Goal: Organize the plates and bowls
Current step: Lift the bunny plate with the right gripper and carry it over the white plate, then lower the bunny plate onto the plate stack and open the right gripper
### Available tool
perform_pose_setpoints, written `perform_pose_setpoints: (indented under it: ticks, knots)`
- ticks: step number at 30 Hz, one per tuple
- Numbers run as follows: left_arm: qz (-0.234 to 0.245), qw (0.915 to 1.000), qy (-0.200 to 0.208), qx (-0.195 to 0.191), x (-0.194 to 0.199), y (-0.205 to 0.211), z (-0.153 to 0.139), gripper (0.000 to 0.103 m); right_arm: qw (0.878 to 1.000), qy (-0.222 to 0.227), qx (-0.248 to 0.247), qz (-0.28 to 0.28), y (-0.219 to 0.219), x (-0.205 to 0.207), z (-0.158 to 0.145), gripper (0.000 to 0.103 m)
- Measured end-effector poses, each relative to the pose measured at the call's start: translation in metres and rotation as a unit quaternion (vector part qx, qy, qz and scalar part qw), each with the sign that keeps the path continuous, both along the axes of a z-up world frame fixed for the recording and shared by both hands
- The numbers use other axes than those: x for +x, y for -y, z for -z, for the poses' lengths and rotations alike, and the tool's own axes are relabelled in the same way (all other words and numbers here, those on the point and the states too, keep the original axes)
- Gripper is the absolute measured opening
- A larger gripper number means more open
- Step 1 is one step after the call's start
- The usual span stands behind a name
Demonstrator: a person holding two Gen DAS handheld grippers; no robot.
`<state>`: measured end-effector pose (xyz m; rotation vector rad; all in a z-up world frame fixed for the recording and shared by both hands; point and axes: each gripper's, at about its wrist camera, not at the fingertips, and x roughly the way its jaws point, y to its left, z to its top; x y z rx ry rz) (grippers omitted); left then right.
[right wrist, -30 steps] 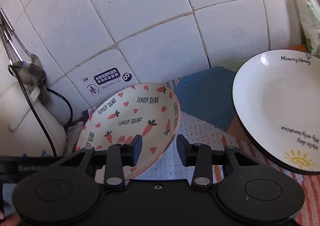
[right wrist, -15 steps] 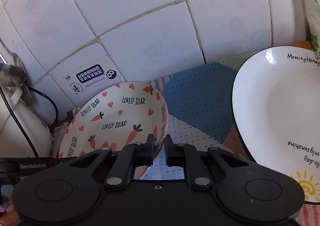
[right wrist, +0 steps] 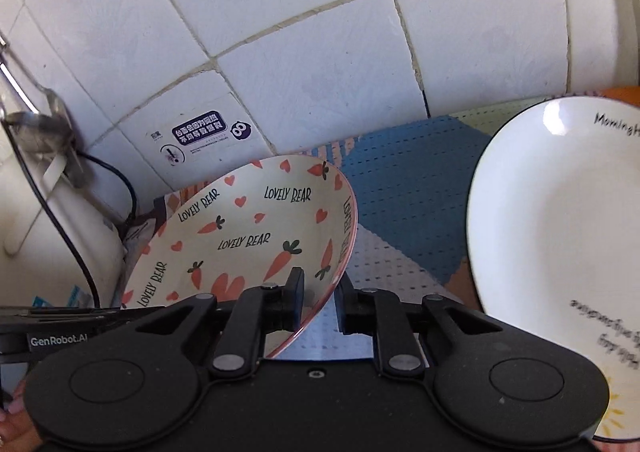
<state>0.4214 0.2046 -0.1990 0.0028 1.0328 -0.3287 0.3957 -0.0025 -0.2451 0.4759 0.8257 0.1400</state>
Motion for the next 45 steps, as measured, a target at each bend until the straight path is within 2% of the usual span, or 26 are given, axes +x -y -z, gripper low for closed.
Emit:
perform_pose_setpoints:
  ticks: [10,17,21,25,31,36,39,43,45]
  knots:
    - [0.051,0.9984,0.020,-0.014,-0.012,0.016,-0.020,0.028,0.998,0.049,-0.012,0.024,0.026,-0.052,-0.042,0.022]
    - [0.088,0.9957,0.028,-0.010,-0.017,0.055,-0.018,0.028,0.997,0.070,-0.030,0.033,0.058,-0.094,-0.064,0.026]
    - [0.079,0.9967,-0.011,-0.011,-0.019,0.081,-0.020,0.028,0.996,0.068,-0.024,0.045,0.081,-0.106,-0.062,0.026]
    - [0.098,0.9951,-0.009,-0.009,-0.028,0.110,-0.017,0.028,0.996,0.068,-0.021,0.056,0.104,-0.118,-0.060,0.026]
    - [0.097,0.9944,-0.041,-0.008,-0.030,0.151,0.001,0.029,0.996,0.057,-0.019,0.065,0.140,-0.125,-0.049,0.026]
    - [0.067,0.9946,-0.079,0.000,-0.028,0.172,0.021,0.029,0.997,0.043,0.014,0.060,0.170,-0.123,-0.028,0.026]
    - [0.061,0.9942,-0.089,-0.002,-0.026,0.180,0.023,0.030,0.996,0.033,0.049,0.065,0.187,-0.117,-0.016,0.026]
    - [0.037,0.9953,-0.088,0.018,-0.025,0.191,0.021,0.030,0.998,0.022,0.052,0.041,0.197,-0.105,-0.010,0.026]
    - [0.028,0.9950,-0.095,0.018,-0.023,0.193,0.022,0.030,0.999,0.016,0.036,0.027,0.198,-0.099,-0.009,0.026]
